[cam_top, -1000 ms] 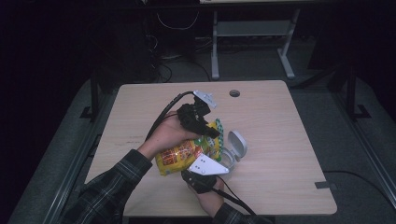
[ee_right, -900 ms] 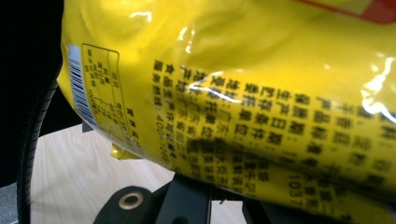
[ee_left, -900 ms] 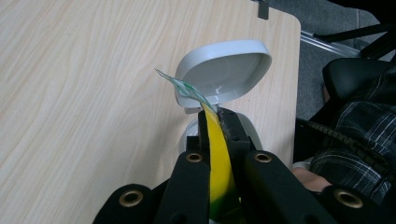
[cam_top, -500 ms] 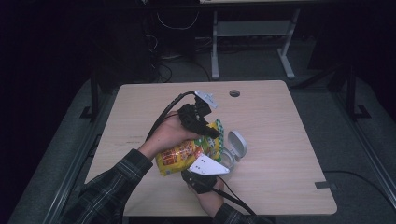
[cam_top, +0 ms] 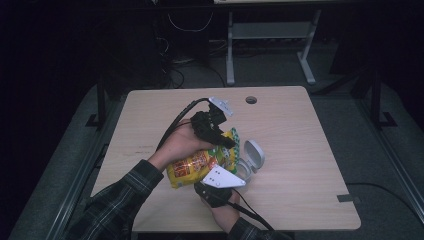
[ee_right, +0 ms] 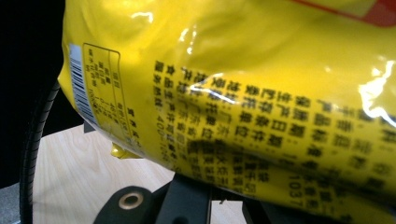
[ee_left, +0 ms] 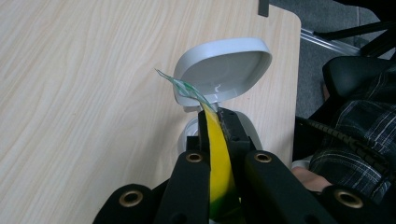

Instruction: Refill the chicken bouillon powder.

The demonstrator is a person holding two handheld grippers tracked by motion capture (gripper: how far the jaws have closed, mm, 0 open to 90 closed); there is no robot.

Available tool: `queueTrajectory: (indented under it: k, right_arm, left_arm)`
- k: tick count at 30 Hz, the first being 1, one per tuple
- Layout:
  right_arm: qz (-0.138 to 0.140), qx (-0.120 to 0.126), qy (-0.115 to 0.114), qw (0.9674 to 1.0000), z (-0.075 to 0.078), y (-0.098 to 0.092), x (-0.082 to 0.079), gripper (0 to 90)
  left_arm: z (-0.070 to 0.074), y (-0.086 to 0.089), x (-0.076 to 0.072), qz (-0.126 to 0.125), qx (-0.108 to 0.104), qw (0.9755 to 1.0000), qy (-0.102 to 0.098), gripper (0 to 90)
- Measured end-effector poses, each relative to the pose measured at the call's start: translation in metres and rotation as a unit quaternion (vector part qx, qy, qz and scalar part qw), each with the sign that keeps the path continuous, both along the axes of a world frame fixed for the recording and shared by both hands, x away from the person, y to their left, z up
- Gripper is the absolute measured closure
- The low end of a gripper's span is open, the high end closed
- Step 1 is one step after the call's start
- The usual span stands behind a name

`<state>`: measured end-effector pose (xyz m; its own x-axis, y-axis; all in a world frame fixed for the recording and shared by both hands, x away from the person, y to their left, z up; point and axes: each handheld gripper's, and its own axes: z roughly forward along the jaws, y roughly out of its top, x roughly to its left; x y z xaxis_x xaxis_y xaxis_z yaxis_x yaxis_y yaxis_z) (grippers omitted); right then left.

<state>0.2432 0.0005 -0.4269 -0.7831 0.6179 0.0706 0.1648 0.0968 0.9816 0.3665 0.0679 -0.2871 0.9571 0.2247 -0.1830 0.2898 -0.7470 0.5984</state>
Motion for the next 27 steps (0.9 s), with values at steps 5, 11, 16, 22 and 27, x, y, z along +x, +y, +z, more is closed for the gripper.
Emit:
queueTrajectory:
  k: [5, 11, 16, 22, 27]
  right_arm:
    - [0.0, 0.002, -0.001, 1.0, 0.0004, -0.0002, -0.0002, 89.8]
    - [0.001, 0.002, 0.0, 1.0, 0.0004, -0.0006, -0.0001, 89.8]
    - [0.002, 0.003, 0.0, 1.0, -0.0002, -0.0005, 0.0001, 89.8]
    - [0.003, 0.004, 0.002, 1.0, -0.0008, -0.0004, 0.0001, 89.8]
    - [0.003, 0.005, 0.003, 1.0, -0.001, -0.0004, 0.0002, 89.8]
  left_arm:
    - [0.0006, -0.0011, 0.0, -0.001, 0.002, 1.0, 0.0, 90.0]
    - [0.0004, -0.0018, 0.0003, -0.001, 0.005, 1.0, -0.001, 90.0]
    - [-0.0005, -0.0022, 0.0007, -0.002, 0.01, 1.0, -0.001, 90.0]
    - [-0.0016, -0.0035, 0.0003, 0.003, 0.011, 0.9999, 0.004, 90.0]
    - [-0.002, -0.004, 0.0006, 0.004, 0.012, 0.9999, 0.003, 90.0]
